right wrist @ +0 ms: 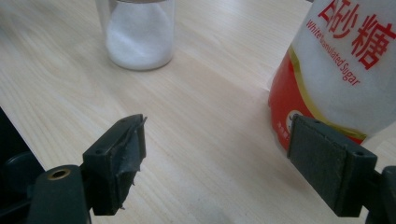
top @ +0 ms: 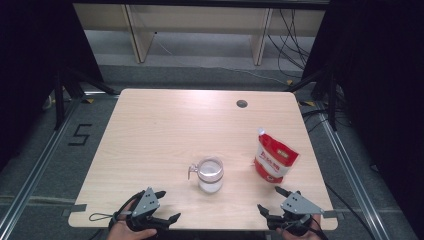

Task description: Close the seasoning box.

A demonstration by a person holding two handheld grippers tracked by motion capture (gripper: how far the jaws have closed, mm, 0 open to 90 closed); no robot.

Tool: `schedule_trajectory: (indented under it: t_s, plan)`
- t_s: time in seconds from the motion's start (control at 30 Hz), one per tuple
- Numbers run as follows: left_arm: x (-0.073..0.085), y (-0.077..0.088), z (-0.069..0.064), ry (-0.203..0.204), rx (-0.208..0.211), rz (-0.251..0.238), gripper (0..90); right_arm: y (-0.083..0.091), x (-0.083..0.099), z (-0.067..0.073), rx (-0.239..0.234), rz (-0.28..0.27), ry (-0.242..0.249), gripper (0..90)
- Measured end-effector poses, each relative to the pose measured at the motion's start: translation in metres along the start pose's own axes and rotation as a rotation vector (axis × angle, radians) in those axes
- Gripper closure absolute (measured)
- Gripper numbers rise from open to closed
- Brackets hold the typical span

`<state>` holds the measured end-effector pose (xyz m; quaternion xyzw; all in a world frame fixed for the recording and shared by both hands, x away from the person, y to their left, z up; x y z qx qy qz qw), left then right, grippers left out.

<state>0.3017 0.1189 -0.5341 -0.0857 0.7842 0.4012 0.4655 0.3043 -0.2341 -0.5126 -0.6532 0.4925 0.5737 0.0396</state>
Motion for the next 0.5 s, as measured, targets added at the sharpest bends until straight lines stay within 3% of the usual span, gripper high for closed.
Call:
schedule_trajectory:
  t_s: [0.07, 0.1, 0.2, 0.27, 0.43, 0.47, 0.5]
  plan:
    - [-0.0001, 0.0010, 0.0024, -0.019, -0.012, 0.011, 15.9, 0.0004, 0.0000, 0.0000, 0.000, 0.002, 0.003, 20.3]
    - [-0.0005, 0.0004, 0.0006, 0.002, -0.006, -0.004, 15.9, 0.0003, -0.0001, 0.0001, -0.002, 0.000, 0.001, 20.2]
    - [-0.0008, 0.0001, 0.0018, 0.008, -0.009, -0.012, 15.9, -0.0001, 0.0000, 0.0005, -0.005, -0.001, 0.001, 19.9]
    - [-0.0004, 0.0016, 0.0052, -0.019, -0.020, 0.014, 15.9, -0.0005, -0.0001, 0.0006, -0.007, -0.003, 0.003, 19.8]
    - [-0.0003, -0.0006, 0.0060, -0.013, -0.018, -0.004, 15.9, -0.0004, 0.0003, 0.0016, -0.012, 0.003, -0.012, 19.5]
    - [0.0000, 0.0016, 0.0092, -0.037, -0.040, 0.020, 15.8, -0.0004, 0.0002, 0.0016, -0.013, 0.002, -0.011, 19.5]
    - [-0.0005, 0.0009, 0.0097, -0.040, -0.037, 0.011, 15.9, -0.0005, 0.0002, 0.0012, -0.010, 0.001, -0.006, 19.5]
Point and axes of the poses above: each handheld gripper's, and its own axes: y roughly backward along the jaws, x roughly out of its underside, z roughly to its left, the point moved 6 cm from there along -y, roughly forward along the jaws, and after that the axes turned 14 degrees about y, right-handed, at the moved point
